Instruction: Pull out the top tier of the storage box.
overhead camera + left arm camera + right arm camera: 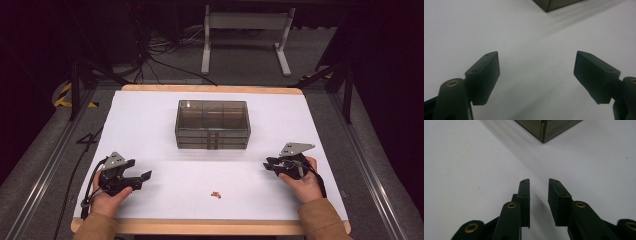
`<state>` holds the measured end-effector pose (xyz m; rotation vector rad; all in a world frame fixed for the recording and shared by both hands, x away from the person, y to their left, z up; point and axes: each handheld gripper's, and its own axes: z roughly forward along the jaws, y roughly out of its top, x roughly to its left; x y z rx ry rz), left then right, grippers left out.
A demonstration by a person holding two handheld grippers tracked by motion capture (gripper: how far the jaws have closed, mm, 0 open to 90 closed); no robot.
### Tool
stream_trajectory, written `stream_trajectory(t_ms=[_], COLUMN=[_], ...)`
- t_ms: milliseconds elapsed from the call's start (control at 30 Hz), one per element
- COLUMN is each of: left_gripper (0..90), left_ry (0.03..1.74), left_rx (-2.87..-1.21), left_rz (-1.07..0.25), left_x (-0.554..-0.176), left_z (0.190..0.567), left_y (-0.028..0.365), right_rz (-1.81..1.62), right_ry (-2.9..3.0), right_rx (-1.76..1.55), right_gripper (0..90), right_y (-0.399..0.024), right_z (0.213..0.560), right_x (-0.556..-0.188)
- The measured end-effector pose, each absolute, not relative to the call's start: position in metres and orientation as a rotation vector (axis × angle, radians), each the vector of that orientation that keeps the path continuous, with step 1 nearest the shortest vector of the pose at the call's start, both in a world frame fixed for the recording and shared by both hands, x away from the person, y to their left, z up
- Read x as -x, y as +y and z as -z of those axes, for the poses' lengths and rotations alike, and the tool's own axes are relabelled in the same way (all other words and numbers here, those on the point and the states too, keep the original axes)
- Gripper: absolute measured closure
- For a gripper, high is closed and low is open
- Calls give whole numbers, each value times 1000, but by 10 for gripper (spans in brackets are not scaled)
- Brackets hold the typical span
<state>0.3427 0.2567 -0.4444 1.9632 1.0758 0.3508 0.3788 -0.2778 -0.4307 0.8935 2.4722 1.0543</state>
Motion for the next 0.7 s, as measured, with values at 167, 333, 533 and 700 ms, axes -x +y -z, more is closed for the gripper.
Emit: stream_trajectory(t_ms=[167, 333, 533, 700], left_gripper=[217, 207, 204, 204], left_ry=[1078, 1089, 1087, 1091], left_rx=[-1951, -1923, -1928, -1931], left_rz=[-357, -333, -325, -338], left_x=[-342, -345, -345, -344], left_z=[443, 444, 445, 445], left_y=[258, 260, 259, 258], right_rz=[-1074, -1089, -1121, -1134], right_ry=[2461, 2460, 2490, 2510], right_rx=[-900, -902, -861, -824], right_gripper=[722, 711, 717, 714], right_y=[-280, -277, -263, -248], right_z=[428, 423, 415, 409], right_x=[-377, -376, -374, -374])
